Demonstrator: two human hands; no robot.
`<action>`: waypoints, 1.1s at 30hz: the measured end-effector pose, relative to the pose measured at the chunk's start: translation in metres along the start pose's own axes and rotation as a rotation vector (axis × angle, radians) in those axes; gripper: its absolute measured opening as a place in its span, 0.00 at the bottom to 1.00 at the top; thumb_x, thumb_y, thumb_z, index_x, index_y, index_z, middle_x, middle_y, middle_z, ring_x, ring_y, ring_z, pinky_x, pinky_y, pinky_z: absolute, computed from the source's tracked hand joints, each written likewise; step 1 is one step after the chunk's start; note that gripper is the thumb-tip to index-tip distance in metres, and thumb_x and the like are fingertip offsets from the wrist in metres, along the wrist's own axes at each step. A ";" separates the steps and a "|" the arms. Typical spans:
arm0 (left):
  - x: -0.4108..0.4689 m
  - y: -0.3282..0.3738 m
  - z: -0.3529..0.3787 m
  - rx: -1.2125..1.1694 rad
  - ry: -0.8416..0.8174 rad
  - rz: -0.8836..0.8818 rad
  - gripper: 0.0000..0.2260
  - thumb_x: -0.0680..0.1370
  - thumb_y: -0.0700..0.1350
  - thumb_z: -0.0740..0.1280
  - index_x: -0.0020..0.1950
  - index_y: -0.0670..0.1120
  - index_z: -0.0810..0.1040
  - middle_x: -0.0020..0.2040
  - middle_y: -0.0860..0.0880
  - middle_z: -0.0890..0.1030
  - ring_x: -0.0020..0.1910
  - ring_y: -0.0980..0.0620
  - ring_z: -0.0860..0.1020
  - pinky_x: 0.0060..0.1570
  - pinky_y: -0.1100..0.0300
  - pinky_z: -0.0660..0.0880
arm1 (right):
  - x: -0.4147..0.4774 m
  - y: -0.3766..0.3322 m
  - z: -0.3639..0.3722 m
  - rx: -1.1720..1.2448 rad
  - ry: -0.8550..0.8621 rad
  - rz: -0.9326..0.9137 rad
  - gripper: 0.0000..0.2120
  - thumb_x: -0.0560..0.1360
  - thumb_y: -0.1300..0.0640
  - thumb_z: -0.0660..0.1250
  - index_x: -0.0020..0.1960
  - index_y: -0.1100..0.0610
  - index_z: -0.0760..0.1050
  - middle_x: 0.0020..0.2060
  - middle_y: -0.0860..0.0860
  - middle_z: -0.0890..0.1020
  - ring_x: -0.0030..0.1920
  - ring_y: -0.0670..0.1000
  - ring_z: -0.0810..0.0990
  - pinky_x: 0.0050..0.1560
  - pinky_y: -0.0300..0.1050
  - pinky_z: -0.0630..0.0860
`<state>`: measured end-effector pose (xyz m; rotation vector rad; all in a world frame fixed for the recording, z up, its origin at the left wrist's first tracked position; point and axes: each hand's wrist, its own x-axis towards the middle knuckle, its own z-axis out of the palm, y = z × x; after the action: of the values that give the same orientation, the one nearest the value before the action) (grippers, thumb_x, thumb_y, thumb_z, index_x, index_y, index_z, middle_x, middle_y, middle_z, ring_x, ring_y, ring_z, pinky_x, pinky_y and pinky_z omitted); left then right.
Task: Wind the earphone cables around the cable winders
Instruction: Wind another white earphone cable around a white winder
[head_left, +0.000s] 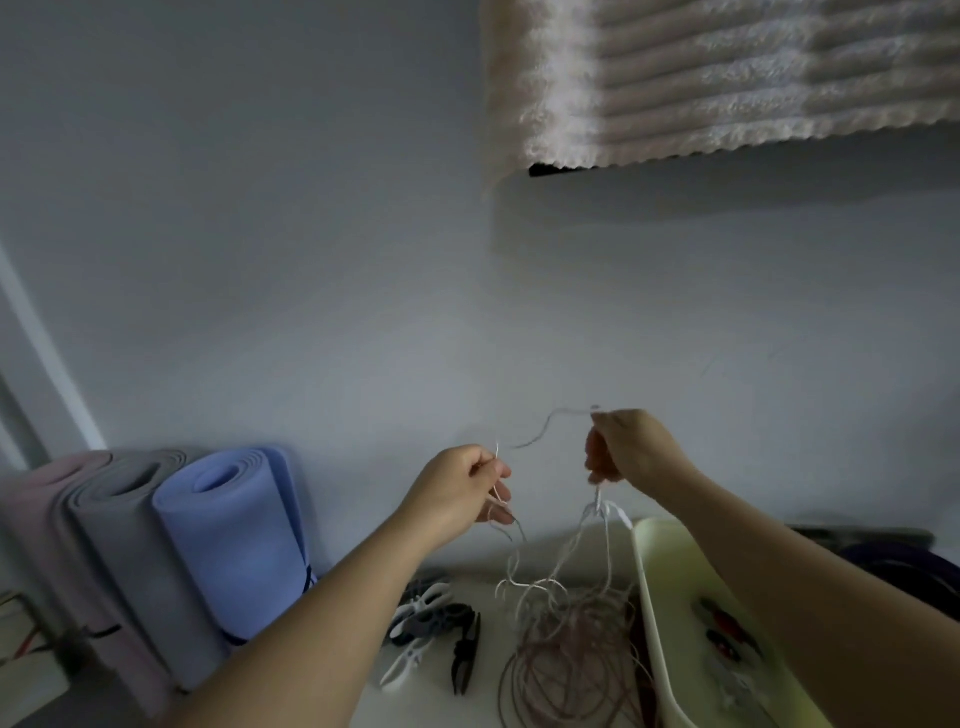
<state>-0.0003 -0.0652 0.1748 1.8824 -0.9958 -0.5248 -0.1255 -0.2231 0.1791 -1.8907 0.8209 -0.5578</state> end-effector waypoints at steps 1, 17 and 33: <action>0.000 -0.001 0.001 0.025 0.000 0.003 0.10 0.83 0.42 0.57 0.46 0.46 0.75 0.40 0.49 0.81 0.30 0.53 0.81 0.39 0.60 0.78 | 0.000 0.001 0.000 -0.008 0.012 -0.015 0.24 0.83 0.53 0.53 0.32 0.61 0.74 0.23 0.53 0.77 0.22 0.49 0.74 0.24 0.36 0.68; -0.017 -0.015 0.040 0.172 -0.378 -0.016 0.16 0.78 0.48 0.66 0.66 0.53 0.74 0.54 0.56 0.76 0.42 0.58 0.77 0.43 0.68 0.76 | -0.022 -0.030 0.005 0.069 -0.416 0.005 0.22 0.83 0.52 0.50 0.44 0.63 0.77 0.23 0.50 0.60 0.25 0.48 0.56 0.27 0.41 0.55; 0.008 0.064 -0.005 -0.014 0.019 0.291 0.11 0.81 0.46 0.62 0.41 0.54 0.80 0.31 0.56 0.72 0.28 0.57 0.67 0.34 0.62 0.65 | -0.023 -0.063 -0.030 0.153 -0.015 -0.344 0.12 0.78 0.56 0.63 0.44 0.62 0.80 0.25 0.50 0.70 0.27 0.47 0.66 0.29 0.37 0.62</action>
<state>-0.0195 -0.0852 0.2334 1.6883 -1.2243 -0.3402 -0.1419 -0.2042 0.2483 -1.9008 0.4297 -0.7927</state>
